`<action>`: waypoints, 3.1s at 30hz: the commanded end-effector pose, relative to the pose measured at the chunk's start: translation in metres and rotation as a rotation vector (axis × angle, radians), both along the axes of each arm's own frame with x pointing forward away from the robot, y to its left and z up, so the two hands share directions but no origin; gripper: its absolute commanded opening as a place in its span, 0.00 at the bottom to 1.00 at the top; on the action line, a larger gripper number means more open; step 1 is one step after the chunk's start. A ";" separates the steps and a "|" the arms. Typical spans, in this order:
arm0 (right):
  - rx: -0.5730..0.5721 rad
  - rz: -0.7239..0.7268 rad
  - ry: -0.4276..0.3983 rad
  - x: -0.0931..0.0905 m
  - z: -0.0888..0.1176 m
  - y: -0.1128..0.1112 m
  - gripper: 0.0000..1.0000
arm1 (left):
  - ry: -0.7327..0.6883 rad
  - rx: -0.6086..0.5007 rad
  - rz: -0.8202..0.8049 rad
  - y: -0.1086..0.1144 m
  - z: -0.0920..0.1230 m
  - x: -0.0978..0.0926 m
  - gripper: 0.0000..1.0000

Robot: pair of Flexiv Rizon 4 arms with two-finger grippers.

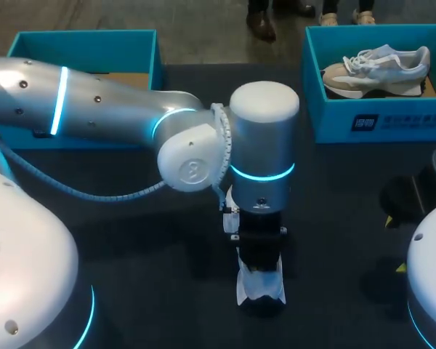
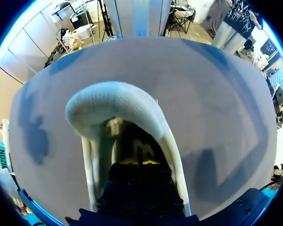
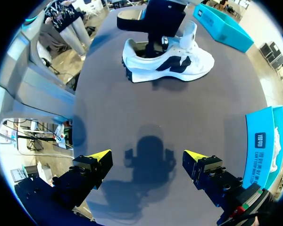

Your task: Take the shoe out of the shoebox, open the shoe tongue, remove and reinsert the insole, then place the shoe into the shoebox

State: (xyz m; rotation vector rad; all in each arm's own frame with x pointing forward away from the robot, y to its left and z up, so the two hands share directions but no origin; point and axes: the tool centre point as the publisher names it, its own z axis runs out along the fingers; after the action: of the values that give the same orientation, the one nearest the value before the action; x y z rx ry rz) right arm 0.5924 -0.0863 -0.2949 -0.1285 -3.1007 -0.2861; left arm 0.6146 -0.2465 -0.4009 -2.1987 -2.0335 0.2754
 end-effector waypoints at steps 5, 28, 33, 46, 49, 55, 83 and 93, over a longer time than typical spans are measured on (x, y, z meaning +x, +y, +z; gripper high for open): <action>-0.002 0.000 -0.005 -0.003 0.000 0.000 1.00 | 0.034 -0.042 -0.045 0.006 0.030 -0.005 0.00; -0.002 0.000 -0.005 -0.003 0.000 0.000 1.00 | -0.015 0.049 -0.049 0.001 -0.018 0.000 0.00; -0.002 0.000 -0.005 -0.003 0.000 0.000 1.00 | -0.057 0.020 -0.034 0.002 -0.003 0.006 0.00; -0.002 0.000 -0.005 -0.003 0.000 0.000 1.00 | -0.042 -0.072 -0.094 -0.003 0.020 -0.016 0.00; -0.002 0.000 -0.005 -0.003 0.000 0.000 1.00 | -0.046 -0.065 -0.092 -0.007 0.010 -0.012 0.00; -0.002 0.000 -0.005 -0.003 0.000 0.000 1.00 | -0.046 -0.046 -0.071 -0.009 -0.005 0.002 0.00; -0.002 0.000 -0.005 -0.003 0.000 0.000 1.00 | -0.042 0.006 -0.093 -0.017 -0.007 -0.008 0.00; -0.002 0.000 -0.005 -0.003 0.000 0.000 1.00 | -0.052 0.051 -0.060 -0.014 -0.022 0.002 0.00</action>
State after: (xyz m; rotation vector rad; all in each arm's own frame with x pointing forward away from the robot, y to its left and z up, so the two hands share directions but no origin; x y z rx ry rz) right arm 0.5922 -0.0863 -0.2945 -0.1271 -3.1006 -0.2860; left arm 0.6134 -0.2530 -0.4084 -2.2529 -1.9644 0.1750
